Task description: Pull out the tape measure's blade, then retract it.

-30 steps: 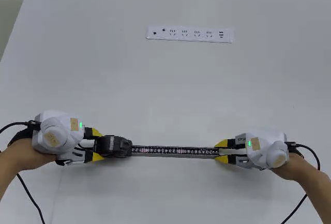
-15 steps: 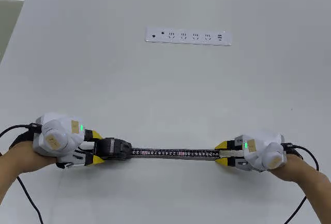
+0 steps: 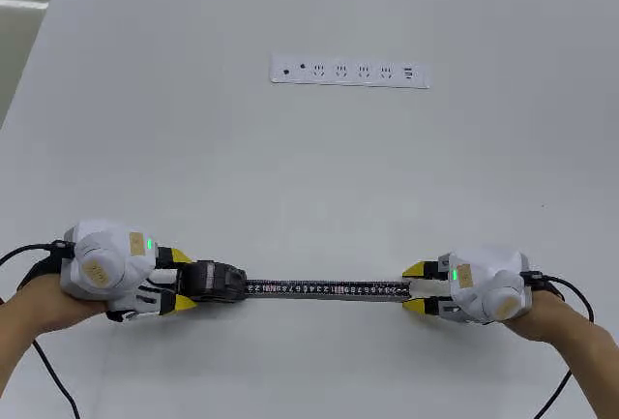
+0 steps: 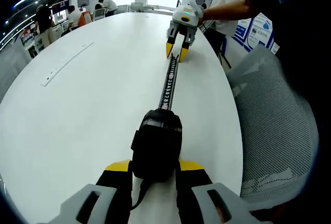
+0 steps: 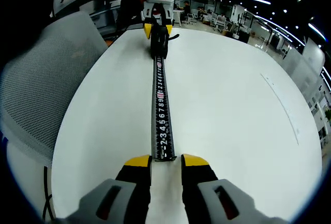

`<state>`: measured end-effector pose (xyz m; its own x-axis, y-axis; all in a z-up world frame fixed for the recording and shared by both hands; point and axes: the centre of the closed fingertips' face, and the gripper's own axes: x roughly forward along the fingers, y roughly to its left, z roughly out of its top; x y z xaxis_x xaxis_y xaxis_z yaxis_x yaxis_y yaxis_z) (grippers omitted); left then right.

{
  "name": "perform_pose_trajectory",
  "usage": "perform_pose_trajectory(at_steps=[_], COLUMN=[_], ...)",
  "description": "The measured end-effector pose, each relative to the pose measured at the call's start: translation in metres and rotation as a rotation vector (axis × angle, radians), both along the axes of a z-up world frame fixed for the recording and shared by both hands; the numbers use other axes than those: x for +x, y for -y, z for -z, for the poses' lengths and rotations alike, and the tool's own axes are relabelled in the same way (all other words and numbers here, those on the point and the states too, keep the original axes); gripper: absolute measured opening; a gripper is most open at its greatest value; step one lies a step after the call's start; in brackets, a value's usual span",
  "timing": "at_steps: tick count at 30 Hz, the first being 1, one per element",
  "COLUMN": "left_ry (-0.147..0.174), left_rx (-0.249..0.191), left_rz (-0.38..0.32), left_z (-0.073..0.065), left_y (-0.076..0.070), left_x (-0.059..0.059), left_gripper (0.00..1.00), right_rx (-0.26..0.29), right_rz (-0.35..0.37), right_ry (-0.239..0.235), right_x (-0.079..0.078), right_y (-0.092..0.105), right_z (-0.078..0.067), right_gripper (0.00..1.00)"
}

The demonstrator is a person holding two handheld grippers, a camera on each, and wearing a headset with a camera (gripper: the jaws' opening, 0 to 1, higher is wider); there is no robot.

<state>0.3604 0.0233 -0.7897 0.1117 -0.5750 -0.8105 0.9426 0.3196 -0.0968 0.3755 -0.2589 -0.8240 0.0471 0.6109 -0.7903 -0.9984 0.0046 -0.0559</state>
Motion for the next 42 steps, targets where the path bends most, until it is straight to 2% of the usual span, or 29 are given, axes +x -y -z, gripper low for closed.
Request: perform_pose_trajectory(at_steps=[4,8,12,18,21,25,30,33,37,39,40,42], left_ry=[0.006,0.009,0.019,0.021,0.016,0.023,0.052,0.044,0.024,0.021,0.020,0.033], left_rx=[-0.029,-0.028,-0.070,-0.100,-0.134,-0.146,-0.229,-0.259,-0.269,-0.273,-0.274,-0.278], left_rz=[-0.032,-0.045,-0.097,-0.156,-0.196,-0.229,-0.326,-0.378,-0.395,-0.402,-0.407,-0.425], left_z=[-0.004,-0.006,-0.012,-0.013,-0.015,-0.014,-0.019,-0.017,-0.009,-0.007,-0.002,-0.002], left_y=[0.001,-0.003,-0.006,-0.016,-0.018,-0.020,-0.014,-0.013,-0.008,-0.006,-0.006,-0.006], left_x=[0.001,-0.002,-0.005,-0.015,-0.021,-0.028,-0.032,-0.039,-0.055,-0.060,-0.062,-0.064], left_gripper=[0.32,0.36,0.38,0.42,0.45,0.47,0.52,0.55,0.57,0.59,0.59,0.61], right_rx=[-0.009,-0.006,0.000,0.012,0.019,0.038,0.068,0.080,0.110,0.120,0.120,0.126], right_rz=[0.009,0.031,0.061,0.101,0.120,0.159,0.221,0.251,0.303,0.316,0.323,0.345], right_ry=[0.007,0.011,0.006,-0.004,-0.004,-0.007,-0.026,-0.026,-0.035,-0.038,-0.037,-0.045], right_x=[-0.002,-0.003,-0.006,-0.012,-0.015,-0.019,-0.026,-0.030,-0.036,-0.039,-0.041,-0.044], right_y=[0.005,0.010,0.015,0.022,0.024,0.025,0.026,0.026,0.025,0.025,0.024,0.023], right_z=[0.000,-0.003,-0.005,-0.007,-0.008,-0.012,-0.015,-0.016,-0.020,-0.020,-0.019,-0.018], right_gripper=[0.24,0.27,0.30,0.33,0.34,0.36,0.40,0.41,0.43,0.45,0.45,0.47])
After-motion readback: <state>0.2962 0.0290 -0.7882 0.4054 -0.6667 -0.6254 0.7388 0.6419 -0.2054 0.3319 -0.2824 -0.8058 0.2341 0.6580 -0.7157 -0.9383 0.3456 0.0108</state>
